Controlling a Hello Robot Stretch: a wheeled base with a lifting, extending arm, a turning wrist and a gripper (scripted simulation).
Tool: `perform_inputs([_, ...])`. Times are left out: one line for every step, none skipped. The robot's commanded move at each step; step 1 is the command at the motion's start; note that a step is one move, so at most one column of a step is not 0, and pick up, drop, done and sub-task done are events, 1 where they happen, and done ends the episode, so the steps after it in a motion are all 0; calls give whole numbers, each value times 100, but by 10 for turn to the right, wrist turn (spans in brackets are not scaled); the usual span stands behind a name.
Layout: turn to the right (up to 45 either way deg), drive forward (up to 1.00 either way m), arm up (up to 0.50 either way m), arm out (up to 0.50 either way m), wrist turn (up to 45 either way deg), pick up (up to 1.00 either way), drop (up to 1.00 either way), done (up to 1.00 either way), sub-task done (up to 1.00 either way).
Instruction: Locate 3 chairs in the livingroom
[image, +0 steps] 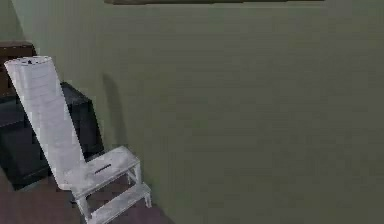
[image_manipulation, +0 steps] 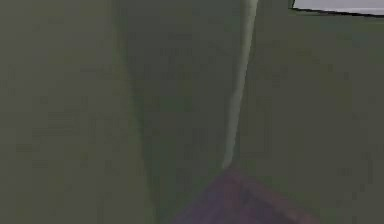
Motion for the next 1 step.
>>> perform_inputs([-450, 0, 0, 0, 0, 0, 0, 0, 0])
